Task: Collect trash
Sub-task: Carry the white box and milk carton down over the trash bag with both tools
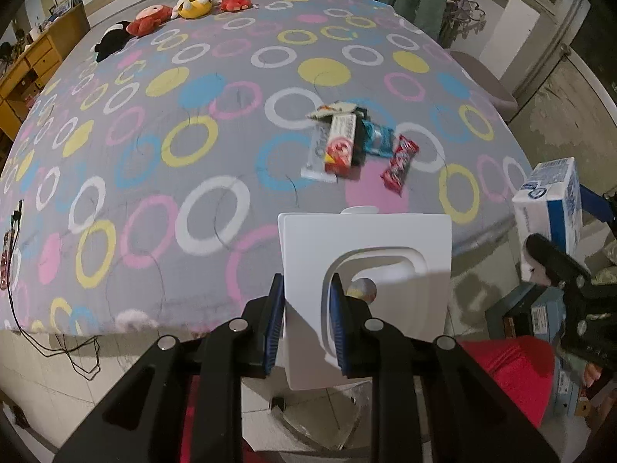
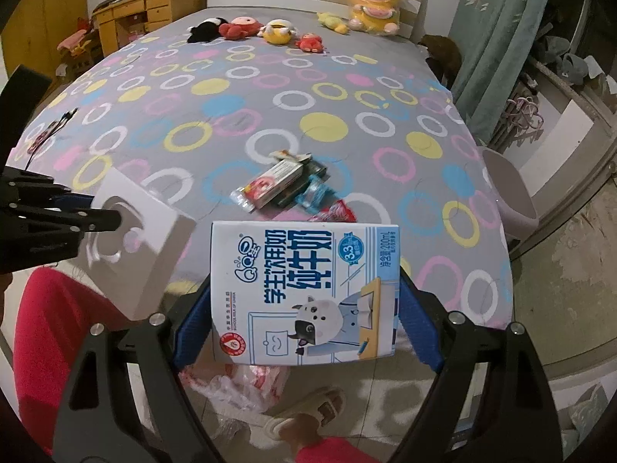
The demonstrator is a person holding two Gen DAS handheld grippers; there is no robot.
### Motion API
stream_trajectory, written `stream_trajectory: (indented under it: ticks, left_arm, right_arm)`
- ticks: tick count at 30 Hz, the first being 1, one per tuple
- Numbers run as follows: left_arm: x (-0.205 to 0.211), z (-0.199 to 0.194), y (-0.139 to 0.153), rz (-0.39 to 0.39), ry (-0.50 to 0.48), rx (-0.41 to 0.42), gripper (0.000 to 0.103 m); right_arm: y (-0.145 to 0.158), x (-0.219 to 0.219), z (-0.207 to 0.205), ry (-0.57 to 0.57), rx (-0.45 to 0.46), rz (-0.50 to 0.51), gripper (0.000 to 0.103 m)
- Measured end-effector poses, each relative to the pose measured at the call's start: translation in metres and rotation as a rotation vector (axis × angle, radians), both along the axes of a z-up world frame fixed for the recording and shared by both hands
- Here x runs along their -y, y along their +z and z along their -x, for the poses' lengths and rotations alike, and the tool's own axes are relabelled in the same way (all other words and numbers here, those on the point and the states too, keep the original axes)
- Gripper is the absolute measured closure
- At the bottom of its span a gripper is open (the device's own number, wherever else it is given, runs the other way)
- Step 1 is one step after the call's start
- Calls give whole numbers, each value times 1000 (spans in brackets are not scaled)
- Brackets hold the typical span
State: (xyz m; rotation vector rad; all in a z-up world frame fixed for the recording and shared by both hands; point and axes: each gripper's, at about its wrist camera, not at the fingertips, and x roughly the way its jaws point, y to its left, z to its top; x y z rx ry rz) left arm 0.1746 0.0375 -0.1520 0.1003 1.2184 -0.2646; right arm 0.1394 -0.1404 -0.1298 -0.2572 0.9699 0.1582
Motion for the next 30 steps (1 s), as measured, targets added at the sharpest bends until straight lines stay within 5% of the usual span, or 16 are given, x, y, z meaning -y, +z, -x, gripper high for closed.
stream_trajectory:
  ticks: [13,30]
  left_arm:
    - [8,71,-45,-21,-13,-36,80]
    - [16,104,-121,-41,17,-121,80]
  right_arm:
    - [-38,-23,72,-10,-32,-1,20]
    - [-113,-17,101,-92,-131,-24,20]
